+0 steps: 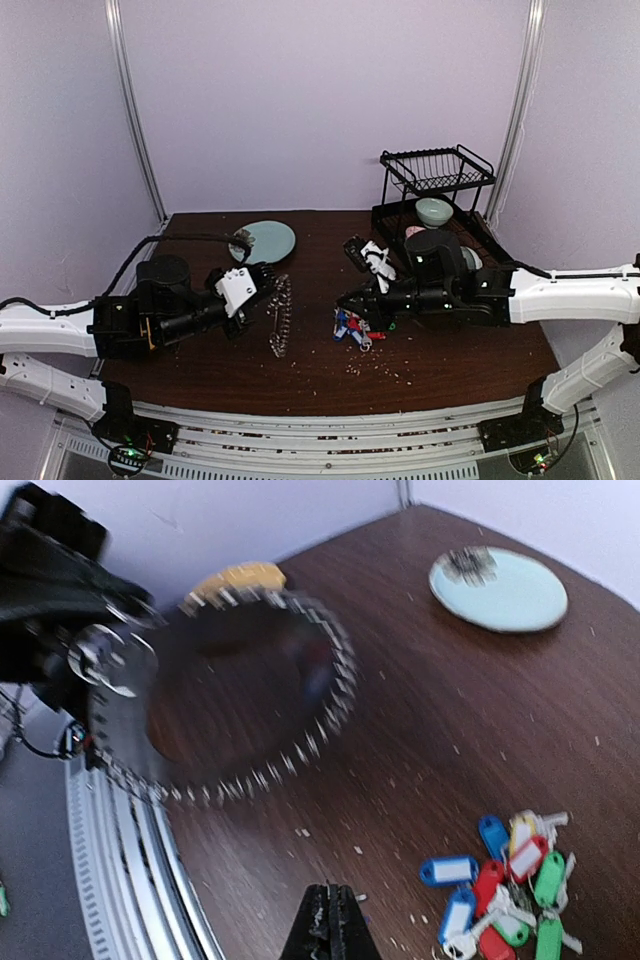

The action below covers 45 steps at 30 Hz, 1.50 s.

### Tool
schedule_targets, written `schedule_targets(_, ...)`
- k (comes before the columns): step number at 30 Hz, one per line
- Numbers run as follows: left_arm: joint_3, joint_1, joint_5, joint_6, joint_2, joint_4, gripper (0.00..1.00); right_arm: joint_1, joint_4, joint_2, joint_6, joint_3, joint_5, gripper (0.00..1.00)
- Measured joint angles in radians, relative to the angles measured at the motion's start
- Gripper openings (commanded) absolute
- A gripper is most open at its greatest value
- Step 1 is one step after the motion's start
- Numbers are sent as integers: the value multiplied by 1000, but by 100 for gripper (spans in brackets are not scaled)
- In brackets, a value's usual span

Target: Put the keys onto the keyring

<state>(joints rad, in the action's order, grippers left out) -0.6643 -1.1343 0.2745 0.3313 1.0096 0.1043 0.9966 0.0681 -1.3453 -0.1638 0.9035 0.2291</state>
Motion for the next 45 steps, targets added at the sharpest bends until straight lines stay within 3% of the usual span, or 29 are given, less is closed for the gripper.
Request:
schedule_targets(10, 0, 0, 2, 0, -1, 0, 0, -53, -574, -311, -22, 232, -130, 0)
schedule_targets(19, 0, 0, -9, 0, -1, 0, 0, -93, -733, -573, -17, 479, -199, 0)
schedule_targets(21, 0, 0, -10, 0, -1, 0, 0, -101, -737, -599, -11, 509, -210, 2)
schedule_targets(28, 0, 0, -10, 0, -1, 0, 0, -127, -736, -641, 11, 552, -222, 32)
schedule_targets(32, 0, 0, -14, 0, -1, 0, 0, -145, -676, -612, 1, 515, -204, 31)
schedule_targets(35, 0, 0, -21, 1, -1, 0, 0, -170, -575, -505, -50, 390, -166, 26)
schedule_targets(40, 0, 0, -26, 2, 0, 0, 0, -244, -331, -293, -229, 91, -56, 24)
schedule_targets(45, 0, 0, -30, 2, 1, 0, 0, -263, -132, -282, -410, -60, 48, 25)
